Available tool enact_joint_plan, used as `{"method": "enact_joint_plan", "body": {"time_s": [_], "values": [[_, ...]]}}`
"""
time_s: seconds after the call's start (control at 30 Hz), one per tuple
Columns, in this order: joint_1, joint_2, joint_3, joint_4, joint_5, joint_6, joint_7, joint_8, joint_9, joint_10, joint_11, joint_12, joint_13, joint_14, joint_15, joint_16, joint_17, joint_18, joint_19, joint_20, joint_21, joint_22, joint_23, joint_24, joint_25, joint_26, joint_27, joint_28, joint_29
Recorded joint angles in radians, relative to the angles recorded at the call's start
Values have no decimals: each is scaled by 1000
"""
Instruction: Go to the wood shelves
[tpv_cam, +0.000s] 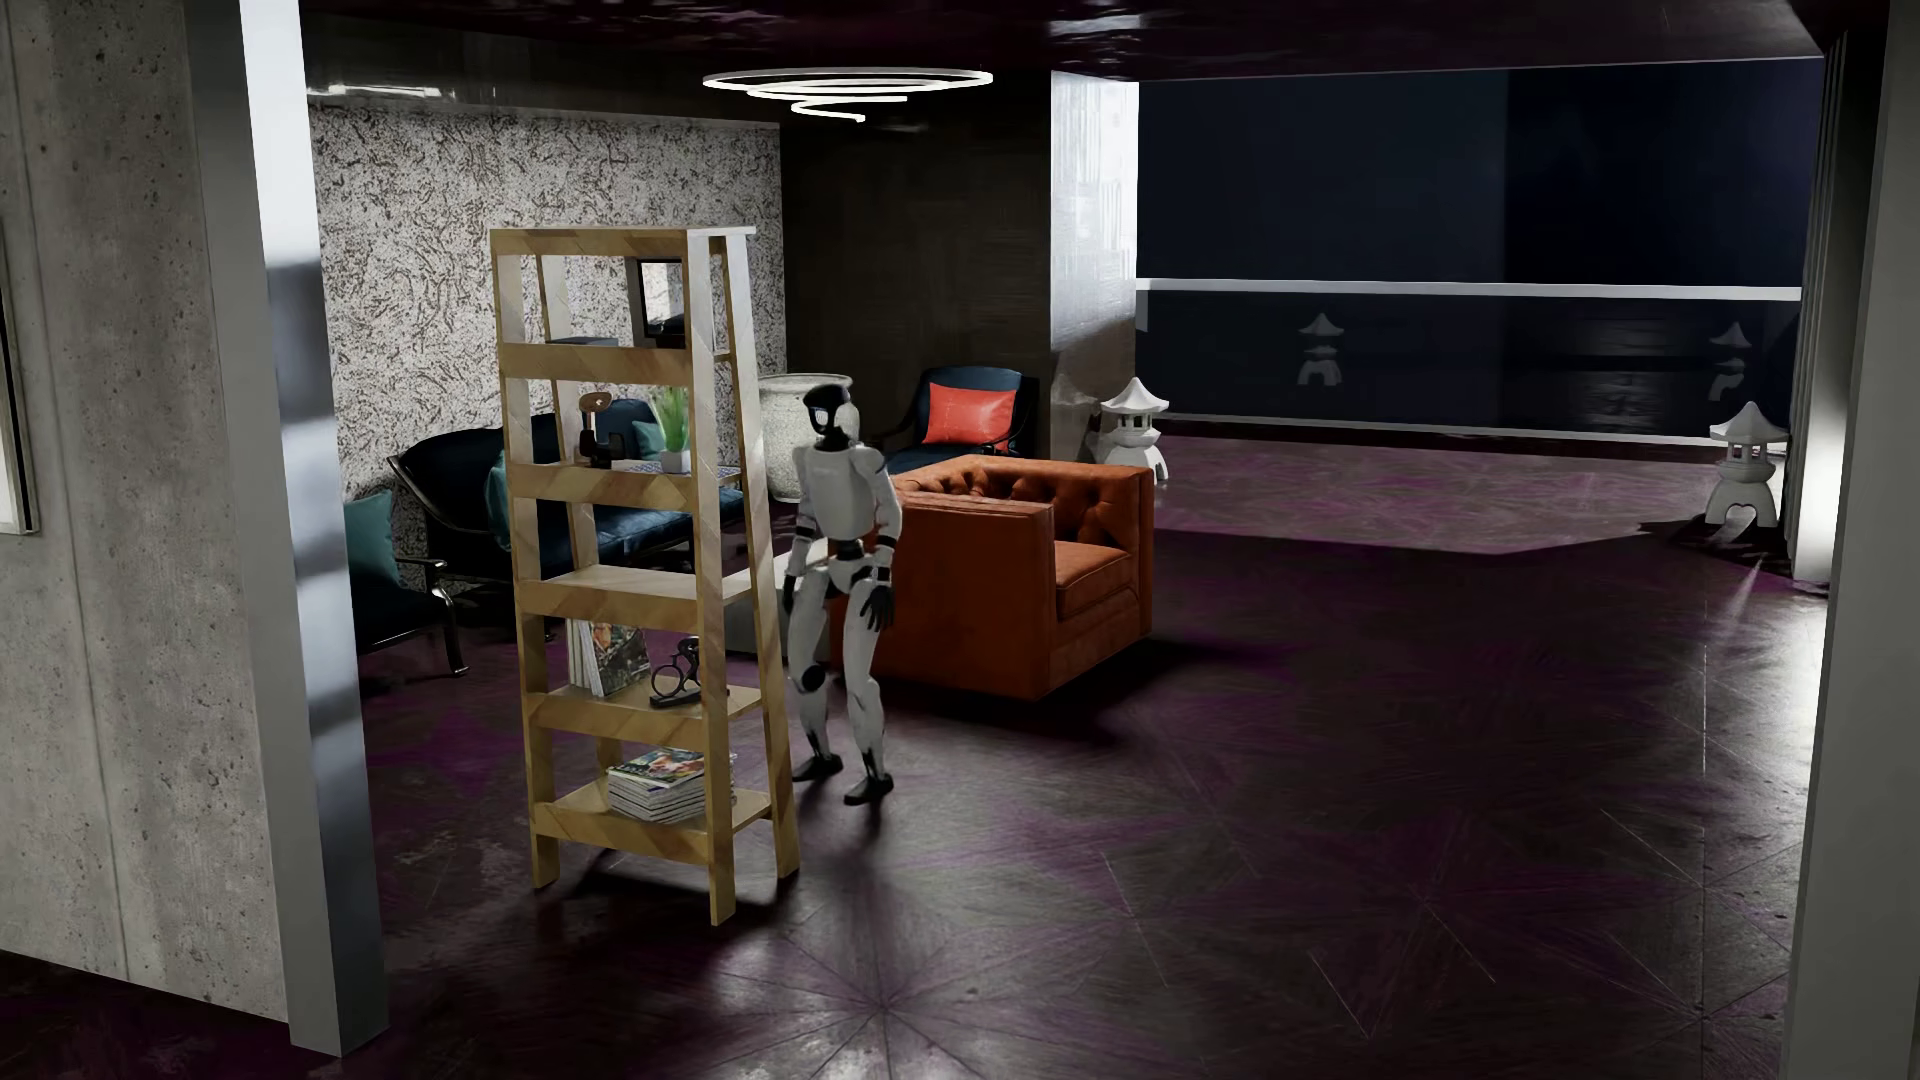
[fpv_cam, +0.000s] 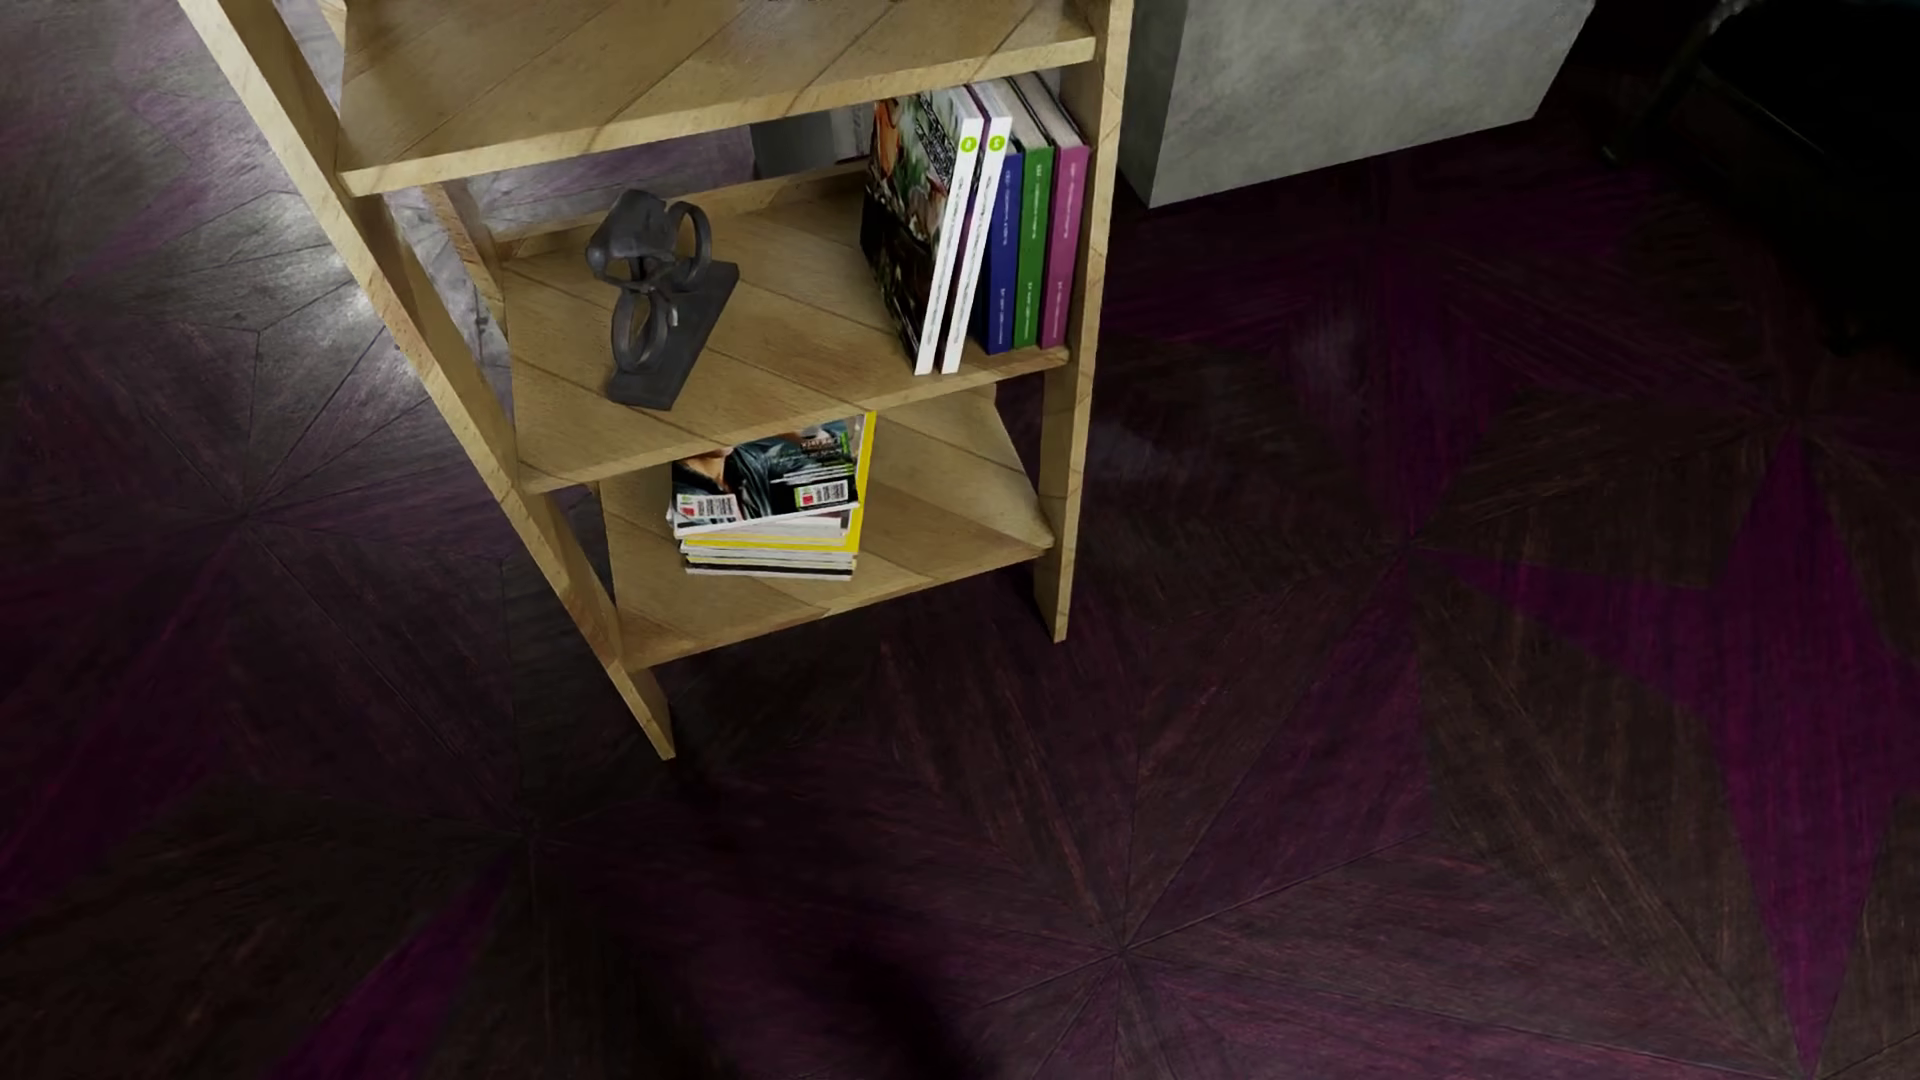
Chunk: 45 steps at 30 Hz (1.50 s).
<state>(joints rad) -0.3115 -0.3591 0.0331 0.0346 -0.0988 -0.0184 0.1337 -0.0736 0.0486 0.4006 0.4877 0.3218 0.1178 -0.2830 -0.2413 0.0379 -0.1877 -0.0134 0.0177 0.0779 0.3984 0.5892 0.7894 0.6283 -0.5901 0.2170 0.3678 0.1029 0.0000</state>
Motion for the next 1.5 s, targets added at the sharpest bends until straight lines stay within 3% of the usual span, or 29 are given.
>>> {"method": "enact_joint_plan", "body": {"time_s": [0.13, 0.27, 0.37, 0.43, 0.5, 0.67, 0.77, 0.83, 0.9, 0.97, 1.03, 1.1, 1.17, 1.2, 1.27, 1.4, 1.47, 1.5], "values": [[-26, 62, 7, 5, 3, 19, -125, -137, -1, 7, -61, 35, -59, 13, -9, 13, 1, -53, -31, -5, 2, 33, -13, 3, -7, 3, -16, -32, -26], [-82, 90, 12, -21, -15, 41, -243, -283, -5, 19, -103, 49, -130, 30, -15, -7, -36, -107, -51, 40, 15, 27, 6, -37, -5, 5, -18, -24, -24], [-124, 86, 11, -5, -47, 53, -188, -370, -7, 22, -88, 60, -200, 36, -27, -15, -88, -191, -59, 62, 74, 24, 55, -24, -11, -5, -15, -27, 2], [-140, 91, 5, 53, -61, 58, -74, -415, -9, 62, -85, 64, -247, 40, -28, -3, -116, -159, -62, 66, 123, 40, 86, -2, -18, -7, -13, -42, 15], [-149, 92, 2, 115, -66, 59, -27, -437, -9, 137, -74, 69, -281, 22, -32, 15, -125, -140, -63, 74, 146, 56, 93, 7, -16, -6, -9, -49, 2], [-94, 94, -10, 185, -68, 54, -121, -431, -11, 185, -60, 81, -294, -25, -28, 42, -98, -136, -52, 79, 136, 64, 34, 33, 36, 6, -43, -70, -68], [-23, 99, -22, 199, -75, 55, -133, -418, -17, 104, -66, 72, -261, 21, -17, 38, -87, -134, -34, 60, 151, 54, -12, 41, 42, -6, -69, -87, -76], [19, 110, -32, 204, -85, 59, -100, -418, -22, 35, -77, 55, -221, 54, -4, 37, -75, -196, -17, 41, 142, 43, -27, 61, 54, -11, -69, -87, -84], [52, 120, -40, 194, -105, 67, -53, -419, -24, -8, -85, 36, -176, 17, 15, 24, -55, -171, 5, 32, 112, 28, -13, 71, 73, -10, -48, -67, -99], [74, 117, -42, 153, -146, 69, -31, -410, -24, -44, -84, 10, -129, 9, 38, -2, -31, -136, 31, 19, 67, 22, 24, 47, 99, -24, -4, -56, -111], [81, 96, -39, 101, -198, 61, -12, -384, -22, -62, -74, 5, -104, 4, 59, -2, -9, -102, 58, -13, 73, 1, 80, 61, 97, -40, 28, -51, -90], [78, 55, -36, 48, -251, 49, 20, -338, -14, -66, -55, -3, -90, -2, 83, -9, -5, -69, 79, -34, 129, -10, 115, 69, 79, -47, 24, -39, -39], [68, 3, -34, 7, -290, 34, 63, -275, -2, -59, -32, -14, -79, -14, 104, -21, -4, -40, 97, -37, 130, 9, 103, 38, 98, -42, 17, -27, -95], [63, -24, -36, -6, -300, 25, 86, -245, 4, -53, -21, -18, -79, -21, 113, -21, -7, -28, 86, -43, 132, 26, 89, 23, 94, -35, 18, -26, -128], [57, -70, -44, -14, -305, 7, 130, -229, 14, -45, 12, -30, -91, -31, 118, -2, -13, -10, -16, -79, 145, 67, 54, 23, 62, -17, 29, -37, -125], [49, -147, -61, 12, -172, -16, 196, -182, 21, -33, 191, -58, -127, -42, -11, 46, -15, 5, -6, -121, 172, 102, 9, 28, -4, 5, 38, -67, -88], [49, -139, -62, 24, -78, -23, 218, -169, 16, -38, 213, -77, -121, -41, -45, 55, -16, 6, 10, -122, 170, 78, -10, 17, -7, -6, 26, -43, -75], [53, -118, -61, 25, -26, -25, 224, -141, 11, -45, 189, -88, -110, -40, -25, 58, -13, 6, -19, -124, 158, 64, -16, 7, 8, -14, 17, -29, -69]]}}
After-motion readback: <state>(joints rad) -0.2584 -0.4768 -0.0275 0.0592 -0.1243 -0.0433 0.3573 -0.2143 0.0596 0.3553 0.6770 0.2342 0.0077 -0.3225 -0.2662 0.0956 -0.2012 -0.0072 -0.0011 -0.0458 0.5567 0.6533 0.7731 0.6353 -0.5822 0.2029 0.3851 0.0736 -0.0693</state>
